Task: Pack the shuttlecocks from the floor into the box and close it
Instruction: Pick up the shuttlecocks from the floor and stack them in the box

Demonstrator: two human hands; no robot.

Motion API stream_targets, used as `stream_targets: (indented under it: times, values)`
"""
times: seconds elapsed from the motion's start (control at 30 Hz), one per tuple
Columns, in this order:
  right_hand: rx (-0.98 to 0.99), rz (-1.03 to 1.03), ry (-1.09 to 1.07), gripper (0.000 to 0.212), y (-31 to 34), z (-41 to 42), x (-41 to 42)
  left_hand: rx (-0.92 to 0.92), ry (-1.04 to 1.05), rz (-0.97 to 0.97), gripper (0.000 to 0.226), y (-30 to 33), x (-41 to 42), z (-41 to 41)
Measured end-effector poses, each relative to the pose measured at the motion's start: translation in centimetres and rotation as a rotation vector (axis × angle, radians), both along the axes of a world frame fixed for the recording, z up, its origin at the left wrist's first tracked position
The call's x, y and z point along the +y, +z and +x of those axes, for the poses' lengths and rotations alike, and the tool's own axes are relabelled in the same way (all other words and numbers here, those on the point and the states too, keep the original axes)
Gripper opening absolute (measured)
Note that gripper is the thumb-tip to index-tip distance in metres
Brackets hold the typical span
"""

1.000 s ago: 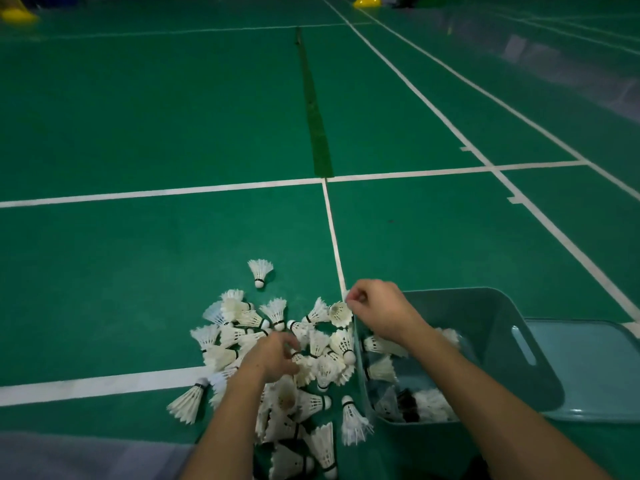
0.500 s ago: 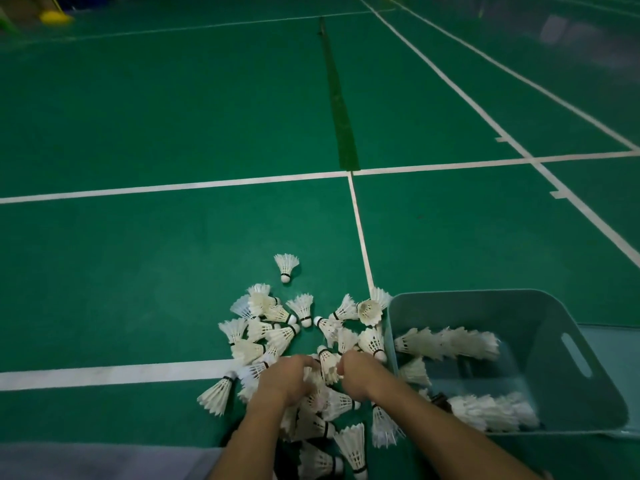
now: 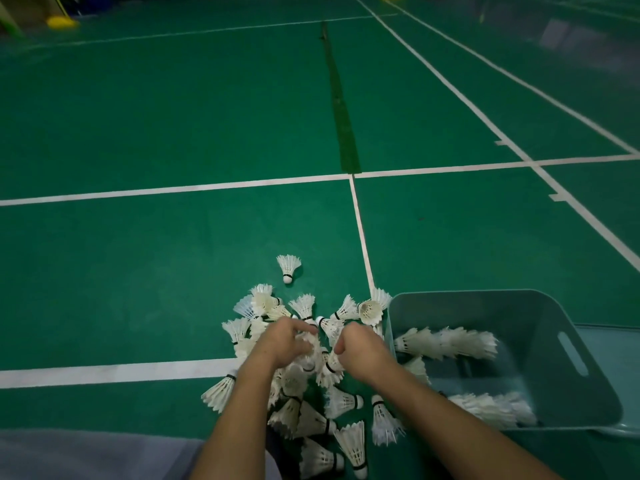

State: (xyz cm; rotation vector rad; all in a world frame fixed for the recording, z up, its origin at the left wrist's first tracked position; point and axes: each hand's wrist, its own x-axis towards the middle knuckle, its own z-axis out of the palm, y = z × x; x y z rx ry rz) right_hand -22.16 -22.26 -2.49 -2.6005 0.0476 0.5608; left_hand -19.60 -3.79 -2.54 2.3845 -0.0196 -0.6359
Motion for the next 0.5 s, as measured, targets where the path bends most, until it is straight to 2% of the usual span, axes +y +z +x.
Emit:
stream_targets:
  times: [0.2,0.33,0.5]
  values:
    - [-0.134,0.274,-0.045,0.015,6.9,0.9,-3.2,-0.166,0.004,-0.149,0.043,7.2,-1.8,1.4]
    - [-0.147,0.408,-0.097,0.012,11.3,2.1,-7.5,-0.227,-0.195,-0.092,0.041,13.2,-4.9,3.7]
    - [-0.12,0.463,-0.169,0.016,14.4,2.9,-14.4,-0.278,-0.561,0.1,0.038,20.0,-9.7,6.1]
